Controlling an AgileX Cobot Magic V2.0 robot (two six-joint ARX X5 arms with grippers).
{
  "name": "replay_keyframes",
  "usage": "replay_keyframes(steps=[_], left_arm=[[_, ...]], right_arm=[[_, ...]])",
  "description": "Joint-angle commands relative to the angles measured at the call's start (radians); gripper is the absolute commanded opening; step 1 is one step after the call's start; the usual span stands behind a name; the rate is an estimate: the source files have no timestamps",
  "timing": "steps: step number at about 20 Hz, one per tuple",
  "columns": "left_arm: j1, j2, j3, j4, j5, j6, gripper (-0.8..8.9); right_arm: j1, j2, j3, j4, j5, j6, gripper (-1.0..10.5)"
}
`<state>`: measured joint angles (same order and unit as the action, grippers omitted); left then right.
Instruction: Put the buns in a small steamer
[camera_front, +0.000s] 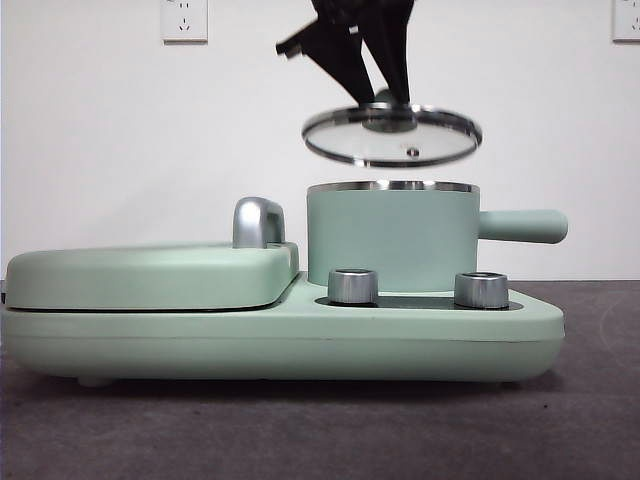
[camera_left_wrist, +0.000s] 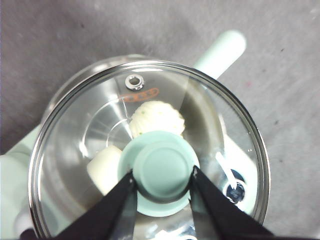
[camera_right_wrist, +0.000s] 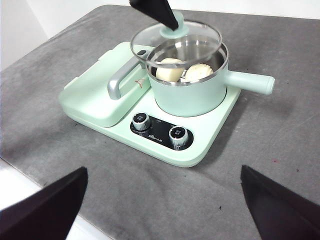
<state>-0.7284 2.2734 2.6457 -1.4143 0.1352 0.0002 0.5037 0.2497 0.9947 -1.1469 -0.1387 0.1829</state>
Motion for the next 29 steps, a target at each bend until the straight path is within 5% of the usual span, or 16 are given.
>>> replay_keyframes(steps=[1,25,29], left_arm=[[-0.007,0.054,0.029,0.033,0.002,0.022,0.19],[-0.012,0.116,0.029,0.033,0.003,0.091,0.32],[-0.008,0.103,0.029,0.043,0.003,0.049,3.34]], right_arm=[[0.006,0.000,0.008,0.010,0.001,0.000,4.9],[0.006,0.000,0.008,0.010,0.007,0.008,4.9],[0.006,0.000,0.008,0.010,0.007,0.008,4.9]])
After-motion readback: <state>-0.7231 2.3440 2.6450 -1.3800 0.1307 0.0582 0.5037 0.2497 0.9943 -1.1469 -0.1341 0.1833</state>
